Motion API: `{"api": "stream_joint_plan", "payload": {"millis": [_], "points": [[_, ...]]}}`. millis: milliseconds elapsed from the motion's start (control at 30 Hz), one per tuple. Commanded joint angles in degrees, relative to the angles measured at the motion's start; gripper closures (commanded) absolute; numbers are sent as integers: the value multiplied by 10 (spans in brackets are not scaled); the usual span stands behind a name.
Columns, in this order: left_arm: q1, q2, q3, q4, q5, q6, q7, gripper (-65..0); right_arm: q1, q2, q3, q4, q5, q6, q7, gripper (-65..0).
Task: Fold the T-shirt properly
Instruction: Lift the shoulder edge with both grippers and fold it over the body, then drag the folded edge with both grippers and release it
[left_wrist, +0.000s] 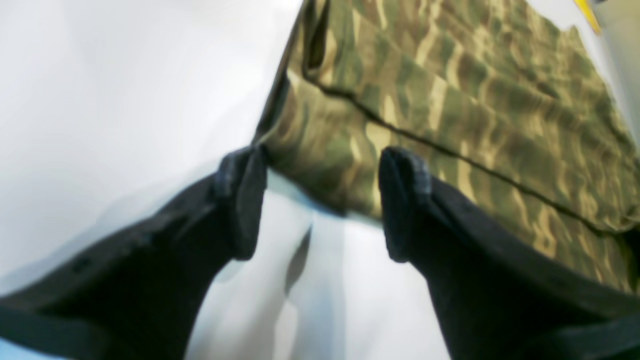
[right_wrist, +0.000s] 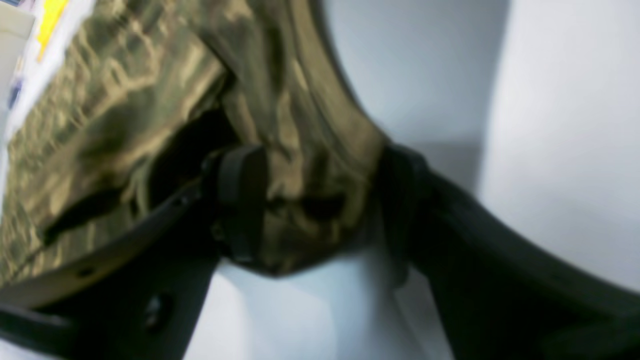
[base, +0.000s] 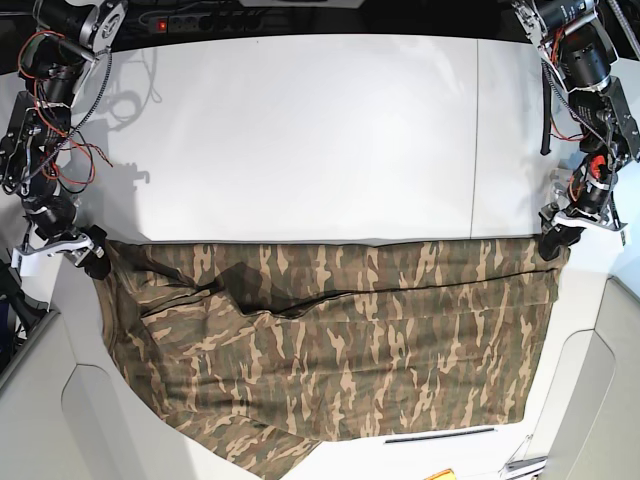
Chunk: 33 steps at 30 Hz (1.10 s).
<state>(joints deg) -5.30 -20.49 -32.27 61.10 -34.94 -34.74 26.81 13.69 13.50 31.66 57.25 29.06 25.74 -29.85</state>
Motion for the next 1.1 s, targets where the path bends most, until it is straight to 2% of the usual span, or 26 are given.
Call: {"api": "stream_joint_plan", "payload": {"millis": [0, 167, 233, 300, 400, 433, 533, 600, 667, 833, 1067], "points": [[-7, -6, 10, 8, 7, -1, -14, -385, 9, 2, -9, -3, -2, 7, -1, -356], [-28, 12, 49, 8, 53, 72, -30, -381, 19, -24, -37, -6, -4, 17, 5, -356], [-38, 16, 53, 8, 68, 73, -30, -343, 26, -35, -39, -6, -7, 17, 5, -348], [-45, 18, 54, 8, 74, 73, -30, -238, 31, -42, -39, -6, -14, 17, 5, -271], [-50, 19, 54, 8, 77, 73, -30, -39, 37, -43, -39, -6, -25, 17, 5, -57], [-50, 19, 54, 8, 79, 73, -30, 0, 38, -42, -39, -6, -31, 17, 5, 0], [-52, 14, 54, 8, 77, 67, -10, 0, 38, -37, -39, -3, -31, 22, -6, 0], [-57, 4, 54, 9, 55, 35, 26, 0, 38, -35, -39, 4, -29, 53, -28, 0], [-56, -6, 54, 17, 31, 6, 41, 0, 37, -35, -39, 19, -12, 65, -62, 0], [-31, -23, 52, 76, 11, 6, 69, 0, 18, -28, -39, 76, 49, 65, -133, 0], [59, -22, 40, 194, 5, 6, 80, 0, -73, -18, -39, 176, 78, 66, -140, 0]]}}
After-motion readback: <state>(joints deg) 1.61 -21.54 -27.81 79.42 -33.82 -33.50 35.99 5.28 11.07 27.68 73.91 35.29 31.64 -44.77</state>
